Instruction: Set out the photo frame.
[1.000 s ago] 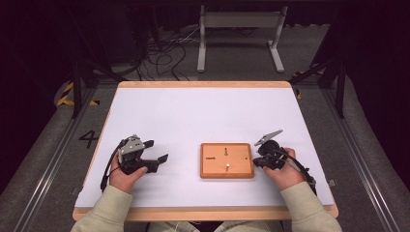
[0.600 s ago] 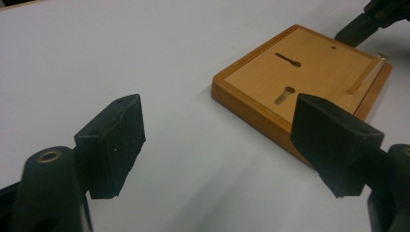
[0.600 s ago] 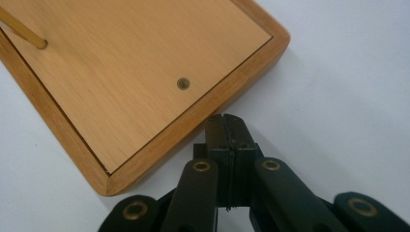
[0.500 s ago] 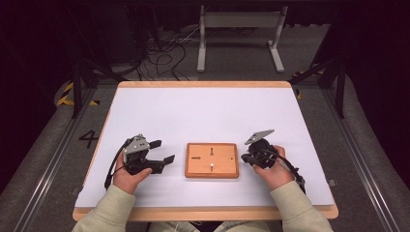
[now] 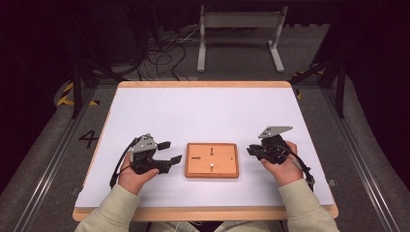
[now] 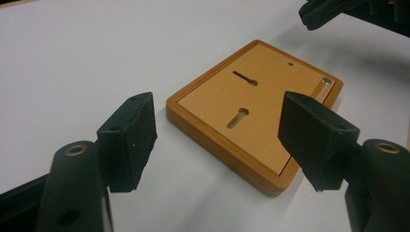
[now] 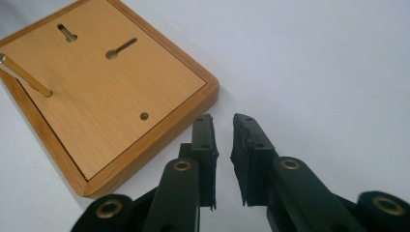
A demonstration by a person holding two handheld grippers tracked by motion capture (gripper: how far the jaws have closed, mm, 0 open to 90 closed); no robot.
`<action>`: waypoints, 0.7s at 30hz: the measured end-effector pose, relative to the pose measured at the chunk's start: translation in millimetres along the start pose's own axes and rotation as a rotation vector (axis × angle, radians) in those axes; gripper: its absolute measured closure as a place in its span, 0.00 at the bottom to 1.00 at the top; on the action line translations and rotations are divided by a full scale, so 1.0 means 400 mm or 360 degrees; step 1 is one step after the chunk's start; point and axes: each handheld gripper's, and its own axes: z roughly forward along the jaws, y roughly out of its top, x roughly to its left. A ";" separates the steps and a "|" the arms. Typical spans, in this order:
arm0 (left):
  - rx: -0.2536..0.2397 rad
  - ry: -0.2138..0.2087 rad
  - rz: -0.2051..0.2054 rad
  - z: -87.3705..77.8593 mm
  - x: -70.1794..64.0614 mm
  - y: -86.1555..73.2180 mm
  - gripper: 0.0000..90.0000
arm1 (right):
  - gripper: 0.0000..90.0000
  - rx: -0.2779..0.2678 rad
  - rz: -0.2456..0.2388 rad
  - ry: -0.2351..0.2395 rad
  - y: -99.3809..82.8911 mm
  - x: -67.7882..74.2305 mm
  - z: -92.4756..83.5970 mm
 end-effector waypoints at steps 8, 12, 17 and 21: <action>0.0019 0.0007 0.0109 0.046 -0.036 0.020 0.35 | 0.87 -0.0025 0.0023 -0.0029 -0.012 -0.008 -0.012; 0.0020 -0.0041 0.0146 0.065 -0.045 0.026 0.37 | 0.87 -0.0037 0.0036 -0.0042 -0.018 -0.013 -0.021; 0.0031 -0.0128 0.0209 0.094 -0.069 0.037 0.42 | 0.87 -0.0029 0.0069 -0.0057 -0.030 -0.018 -0.029; 0.0069 -0.0177 0.0231 0.118 -0.082 0.041 0.36 | 0.87 -0.0026 0.0074 -0.0058 -0.037 -0.017 -0.032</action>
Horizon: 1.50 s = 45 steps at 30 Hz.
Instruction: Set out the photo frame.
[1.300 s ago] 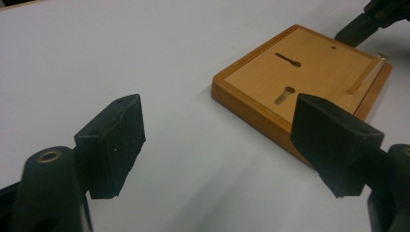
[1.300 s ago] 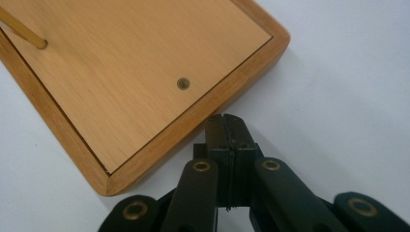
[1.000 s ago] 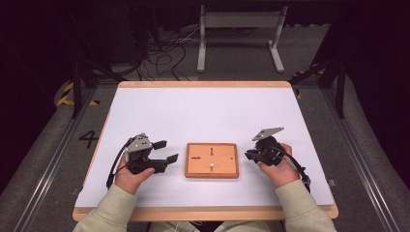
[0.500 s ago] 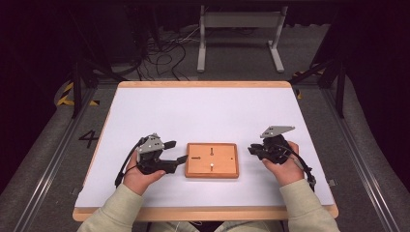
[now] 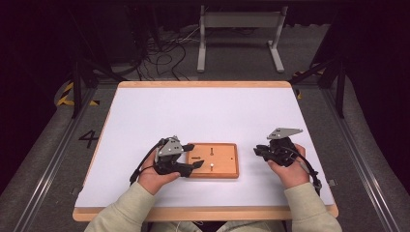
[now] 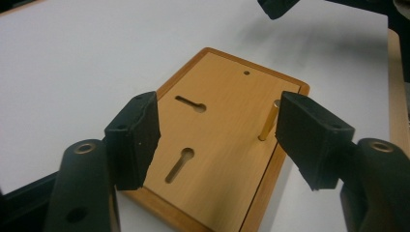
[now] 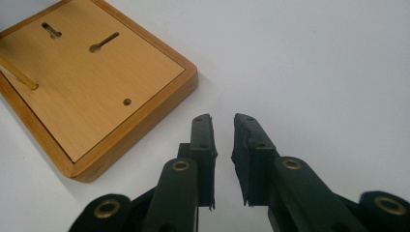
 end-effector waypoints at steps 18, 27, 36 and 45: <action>0.0093 -0.0186 0.0094 0.105 -0.051 -0.022 0.60 | 0.86 0.0024 0.0000 0.0013 -0.007 0.006 0.002; 0.0131 -0.0102 0.0185 0.121 -0.063 -0.014 0.93 | 0.87 0.0031 -0.0017 0.0014 -0.008 0.007 0.006; 0.0124 -0.0053 0.0399 0.120 -0.073 -0.019 0.93 | 0.88 0.0037 -0.0029 0.0017 -0.006 0.011 0.009; 0.0104 0.0014 0.0688 0.112 -0.100 -0.027 0.93 | 0.86 0.0033 -0.0042 0.0011 -0.002 0.015 0.009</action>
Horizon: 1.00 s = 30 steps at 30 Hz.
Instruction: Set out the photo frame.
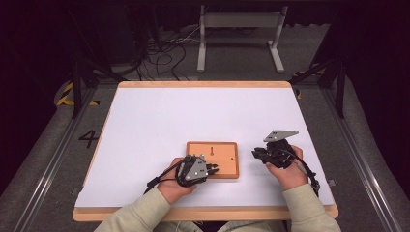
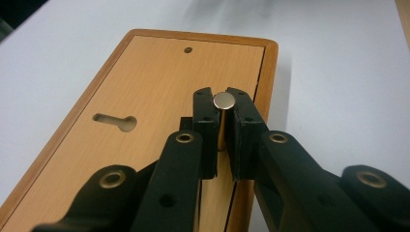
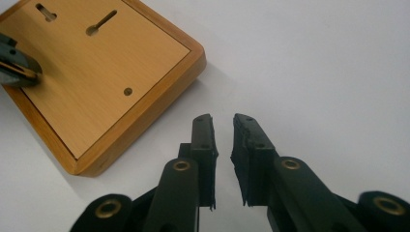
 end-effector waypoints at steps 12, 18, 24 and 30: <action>0.0008 0.0073 0.0226 -0.007 -0.032 0.004 0.93 | 0.60 -0.0065 0.0000 0.0001 0.016 0.009 -0.002; 0.0014 0.0103 0.0291 -0.009 -0.043 0.004 0.93 | 0.43 -0.0059 0.0069 0.0155 0.034 0.016 0.005; 0.0029 0.0131 0.0378 -0.011 -0.058 0.007 0.93 | 0.32 -0.0014 0.0116 0.0305 0.051 0.034 0.045; 0.0025 0.0127 0.0382 -0.012 -0.062 0.005 0.93 | 0.30 0.0012 0.0140 0.0384 0.063 0.043 0.079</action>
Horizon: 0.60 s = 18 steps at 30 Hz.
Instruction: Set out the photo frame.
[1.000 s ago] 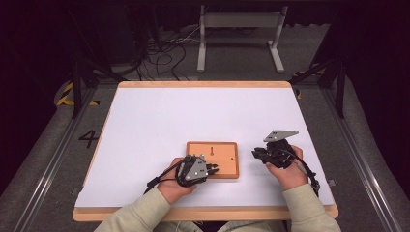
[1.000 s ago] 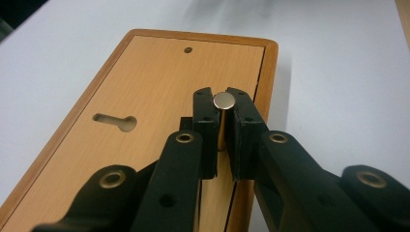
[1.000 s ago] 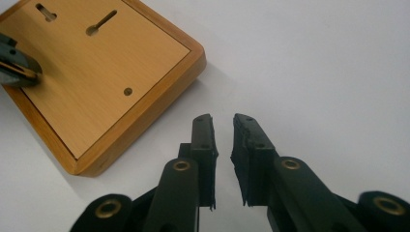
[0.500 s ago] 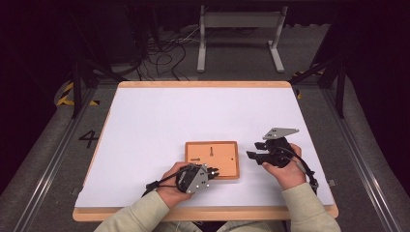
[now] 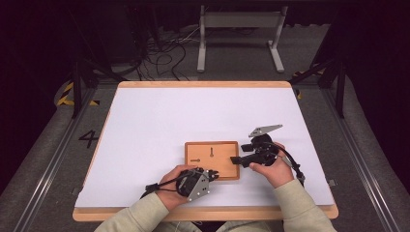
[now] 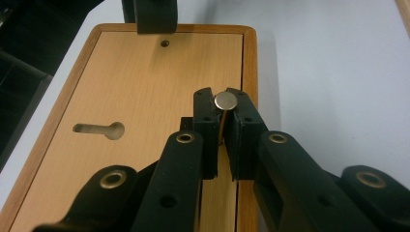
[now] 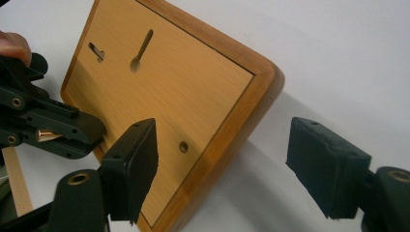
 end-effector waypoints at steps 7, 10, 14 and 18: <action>0.0000 0.0009 0.0010 -0.001 -0.004 0.001 0.93 | 0.29 0.0051 0.0016 0.0059 0.011 0.008 0.051; 0.0001 0.0007 0.0013 -0.002 -0.004 0.000 0.93 | 0.28 0.0067 0.0036 0.0119 0.013 0.007 0.069; 0.0009 0.0007 0.0014 -0.003 -0.003 0.000 0.93 | 0.30 0.0085 0.0100 0.0215 0.014 0.000 0.086; 0.0014 -0.0005 0.0009 -0.004 -0.002 0.000 0.93 | 0.31 0.0086 0.0131 0.0283 0.009 -0.008 0.093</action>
